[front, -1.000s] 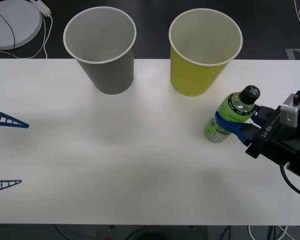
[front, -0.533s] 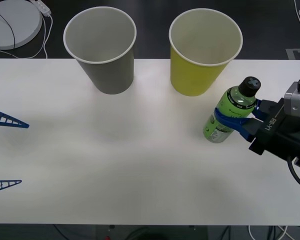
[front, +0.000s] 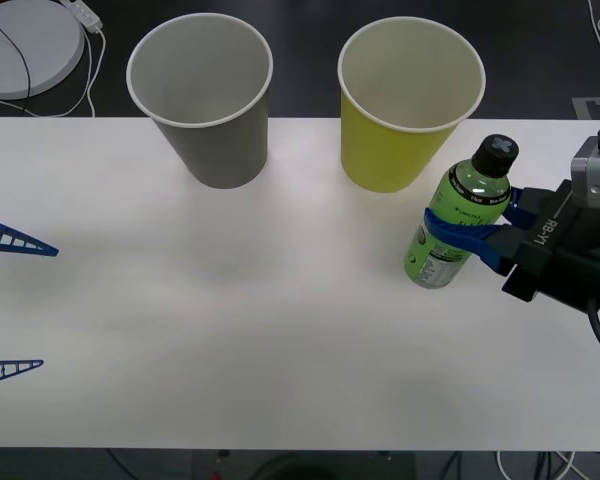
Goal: Put the can into the green bin and the plastic bottle into the gray bin
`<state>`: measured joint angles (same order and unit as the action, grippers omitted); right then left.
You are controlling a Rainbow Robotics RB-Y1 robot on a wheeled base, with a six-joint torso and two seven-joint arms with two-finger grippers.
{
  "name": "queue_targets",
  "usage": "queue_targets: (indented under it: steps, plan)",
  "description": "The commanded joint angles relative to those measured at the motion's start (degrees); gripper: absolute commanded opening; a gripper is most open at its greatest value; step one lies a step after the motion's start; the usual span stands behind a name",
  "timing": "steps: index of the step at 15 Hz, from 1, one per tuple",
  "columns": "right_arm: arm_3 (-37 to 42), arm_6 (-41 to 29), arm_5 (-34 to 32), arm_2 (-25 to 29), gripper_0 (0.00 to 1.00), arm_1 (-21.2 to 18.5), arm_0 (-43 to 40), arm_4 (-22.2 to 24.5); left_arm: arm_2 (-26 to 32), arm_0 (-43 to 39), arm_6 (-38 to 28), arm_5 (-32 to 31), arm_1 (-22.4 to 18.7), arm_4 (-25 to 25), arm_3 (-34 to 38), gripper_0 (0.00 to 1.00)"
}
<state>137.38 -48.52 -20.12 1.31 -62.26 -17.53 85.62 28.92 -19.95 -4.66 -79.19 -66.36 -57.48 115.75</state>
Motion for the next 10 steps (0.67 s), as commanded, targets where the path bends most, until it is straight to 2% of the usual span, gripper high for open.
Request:
queue_targets:
  steps: [1, 4, 6, 8, 10]
  plan:
    - [1.31, -7.38, -0.71, 0.0, 0.0, -1.99, 1.63, 4.65, 0.0, 0.0, 0.0, 0.0, 0.0, 0.0, 0.0, 1.0]
    - [2.98, -15.29, -4.84, 1.67, 0.0, -2.43, 3.91, 8.95, 0.0, 0.0, 0.0, 0.0, 0.0, 0.0, 0.0, 1.0]
    - [4.83, -23.29, -9.24, 3.52, 0.0, -2.43, 5.76, 13.26, 0.0, 0.0, 0.0, 0.0, 0.0, 0.0, 0.0, 1.0]
    - [5.97, -27.51, -12.67, 4.4, 0.0, -2.43, 7.69, 16.16, 0.0, 0.0, 0.0, 0.0, 0.0, 0.0, 0.0, 1.0]
    - [5.88, -27.86, -16.01, 4.66, 0.0, -2.43, 10.24, 16.6, 0.0, 0.0, 0.0, 0.0, 0.0, 0.0, 0.0, 1.0]
